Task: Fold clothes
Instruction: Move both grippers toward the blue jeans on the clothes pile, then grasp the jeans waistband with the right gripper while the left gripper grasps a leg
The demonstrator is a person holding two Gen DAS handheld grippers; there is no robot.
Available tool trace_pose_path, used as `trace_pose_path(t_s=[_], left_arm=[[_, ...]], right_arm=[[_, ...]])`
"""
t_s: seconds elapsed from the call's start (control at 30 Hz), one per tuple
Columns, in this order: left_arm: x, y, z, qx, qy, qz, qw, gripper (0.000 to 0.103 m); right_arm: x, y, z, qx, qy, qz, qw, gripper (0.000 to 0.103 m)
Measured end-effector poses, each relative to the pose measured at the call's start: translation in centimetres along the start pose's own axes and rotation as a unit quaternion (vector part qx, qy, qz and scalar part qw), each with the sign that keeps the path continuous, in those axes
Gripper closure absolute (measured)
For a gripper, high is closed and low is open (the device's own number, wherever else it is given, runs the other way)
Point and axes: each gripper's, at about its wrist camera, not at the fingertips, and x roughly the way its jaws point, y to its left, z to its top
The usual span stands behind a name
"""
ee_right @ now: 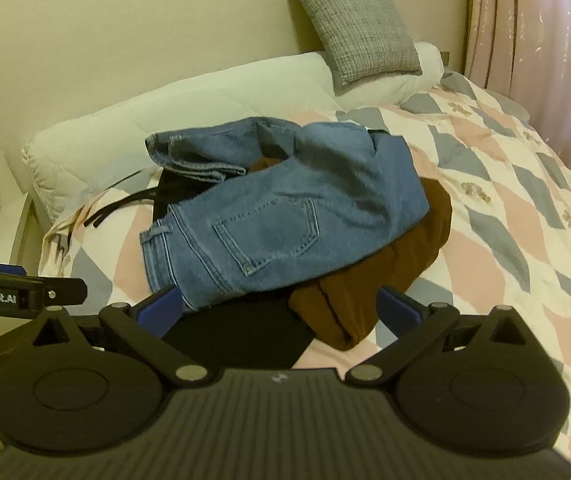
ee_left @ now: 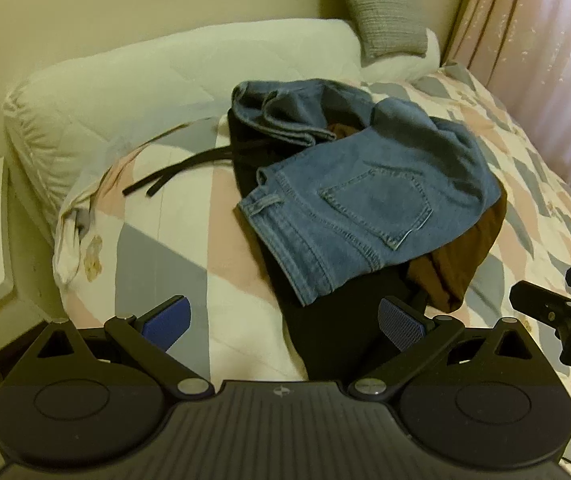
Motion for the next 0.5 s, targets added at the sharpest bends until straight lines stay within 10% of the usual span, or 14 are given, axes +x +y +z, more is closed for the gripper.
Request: trace_pose_path(t_s=[0.27, 0.5], left_arm=[[0.2, 0.9, 1.6, 0.008, 0.003, 0.0, 1.0, 0.0], [1.5, 6.0, 2.0, -0.023, 0.01, 0.042, 0.9988, 0.0]], right_arm=[[1.1, 1.5, 1.2, -0.007, -0.001, 0.011, 1.0, 0.001], [7.9, 7.9, -0.2, -0.141, -0.003, 0.059, 0.988, 0.049]])
